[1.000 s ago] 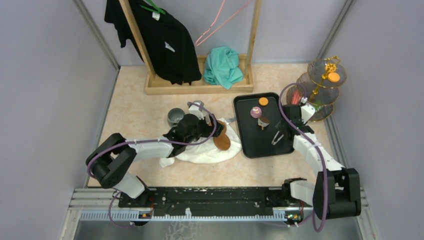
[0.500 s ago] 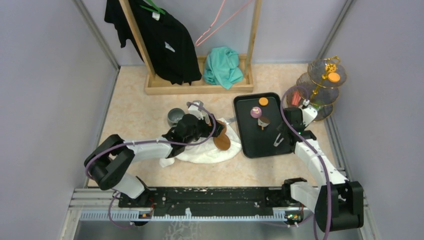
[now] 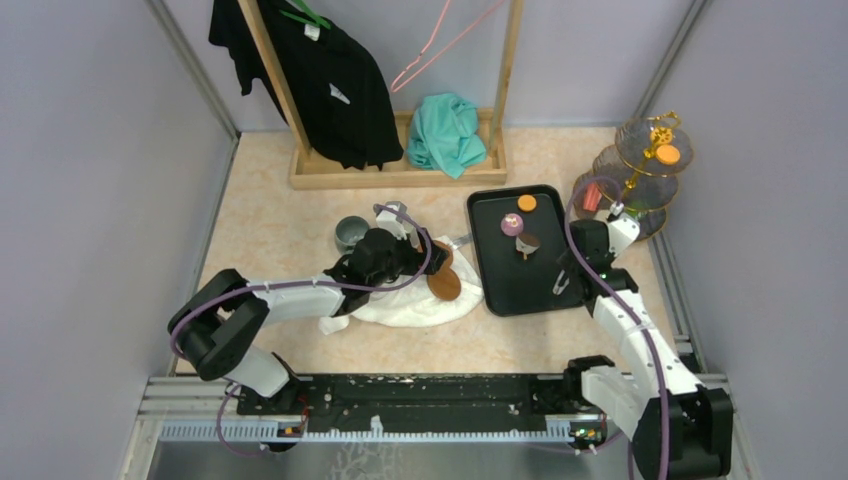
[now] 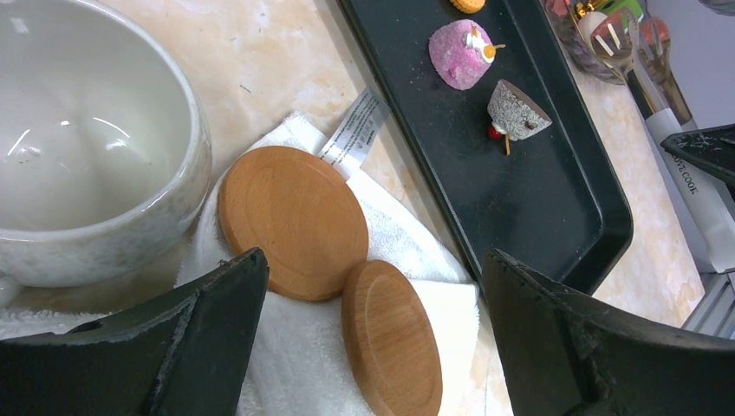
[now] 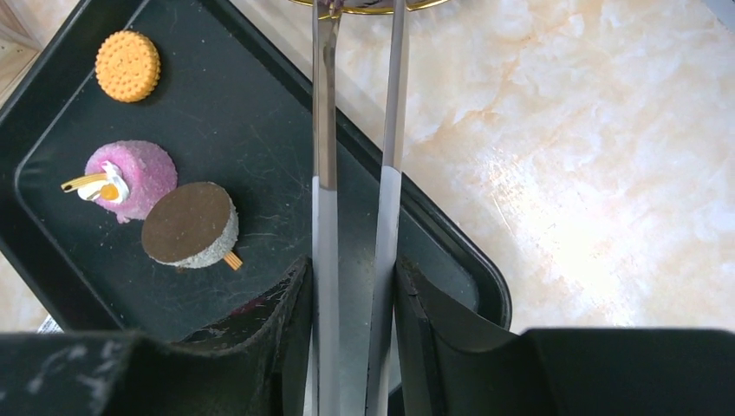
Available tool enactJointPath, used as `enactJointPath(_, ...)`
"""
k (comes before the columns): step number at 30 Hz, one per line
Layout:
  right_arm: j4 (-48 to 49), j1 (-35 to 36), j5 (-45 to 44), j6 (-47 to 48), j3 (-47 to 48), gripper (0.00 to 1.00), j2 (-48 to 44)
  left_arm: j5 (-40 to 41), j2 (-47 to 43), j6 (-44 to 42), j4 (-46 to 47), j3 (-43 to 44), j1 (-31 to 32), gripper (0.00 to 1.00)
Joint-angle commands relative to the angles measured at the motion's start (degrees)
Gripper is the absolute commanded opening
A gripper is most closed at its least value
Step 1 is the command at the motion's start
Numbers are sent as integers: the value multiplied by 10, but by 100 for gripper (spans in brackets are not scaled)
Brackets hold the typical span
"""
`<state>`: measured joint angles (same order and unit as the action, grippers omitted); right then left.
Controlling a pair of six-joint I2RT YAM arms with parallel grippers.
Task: Serve the afternoon tea
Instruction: Pick up the clamp from the center of the board.
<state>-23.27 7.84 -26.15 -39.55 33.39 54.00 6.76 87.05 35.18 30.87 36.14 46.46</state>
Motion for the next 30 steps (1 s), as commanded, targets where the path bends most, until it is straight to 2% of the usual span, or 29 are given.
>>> enactJointPath(1, 7, 9, -22, 6, 3, 35, -31, -10, -14, 7, 11, -5, -2, 97)
enactJointPath(14, -36, 46, -32, 15, 15, 32, -79, -9, -15, 9, 6, -4, -2, 97)
enactJointPath(23, -92, 145, -77, 5, 31, 30, -109, -5, -23, 11, -3, -2, -2, 97)
enactJointPath(30, -152, 202, -57, 17, 56, 29, -155, 9, -41, 10, -26, -1, -2, 97)
